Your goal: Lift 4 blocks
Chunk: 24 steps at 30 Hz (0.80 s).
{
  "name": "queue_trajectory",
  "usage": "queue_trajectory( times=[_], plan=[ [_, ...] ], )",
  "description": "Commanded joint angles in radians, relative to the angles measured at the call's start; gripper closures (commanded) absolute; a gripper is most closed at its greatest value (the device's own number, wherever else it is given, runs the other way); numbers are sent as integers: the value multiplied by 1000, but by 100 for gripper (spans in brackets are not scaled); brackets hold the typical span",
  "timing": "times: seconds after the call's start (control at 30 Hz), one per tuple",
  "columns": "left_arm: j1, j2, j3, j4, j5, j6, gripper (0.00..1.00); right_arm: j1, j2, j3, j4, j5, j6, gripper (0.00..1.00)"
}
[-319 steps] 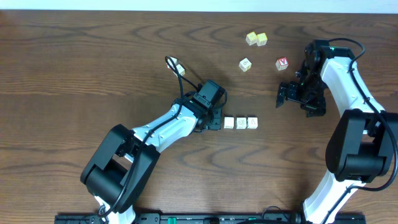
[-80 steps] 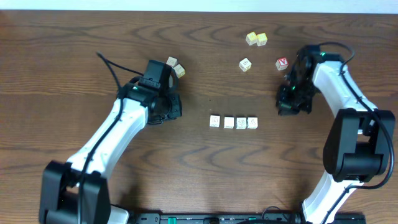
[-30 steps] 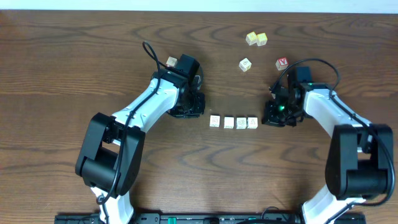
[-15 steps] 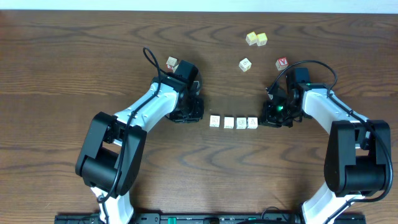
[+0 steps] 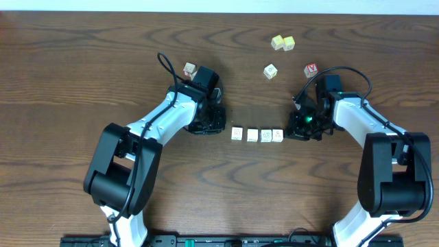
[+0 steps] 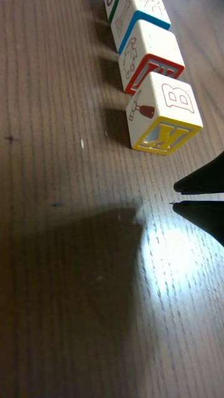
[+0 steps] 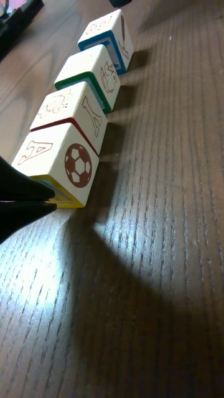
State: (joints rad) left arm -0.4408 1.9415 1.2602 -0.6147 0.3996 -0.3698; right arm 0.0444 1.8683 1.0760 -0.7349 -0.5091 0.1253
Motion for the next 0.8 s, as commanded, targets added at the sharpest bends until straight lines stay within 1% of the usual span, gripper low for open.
queue_trajectory(
  times=[0.0,0.33,0.53,0.77],
  plan=[
    [-4,27,-13,9,39,-9,93,28,6,-5,3,-24,9,99],
    [-4,30,-14,14,39,-9,93,79,11,-5,29,-15,43,99],
    [-4,31,-14,10,39,-9,93,81,11,-5,29,-16,49,99],
    [-10,32,-14,16,72,-9,93,82,11,-5,29,-16,65,99]
  ],
)
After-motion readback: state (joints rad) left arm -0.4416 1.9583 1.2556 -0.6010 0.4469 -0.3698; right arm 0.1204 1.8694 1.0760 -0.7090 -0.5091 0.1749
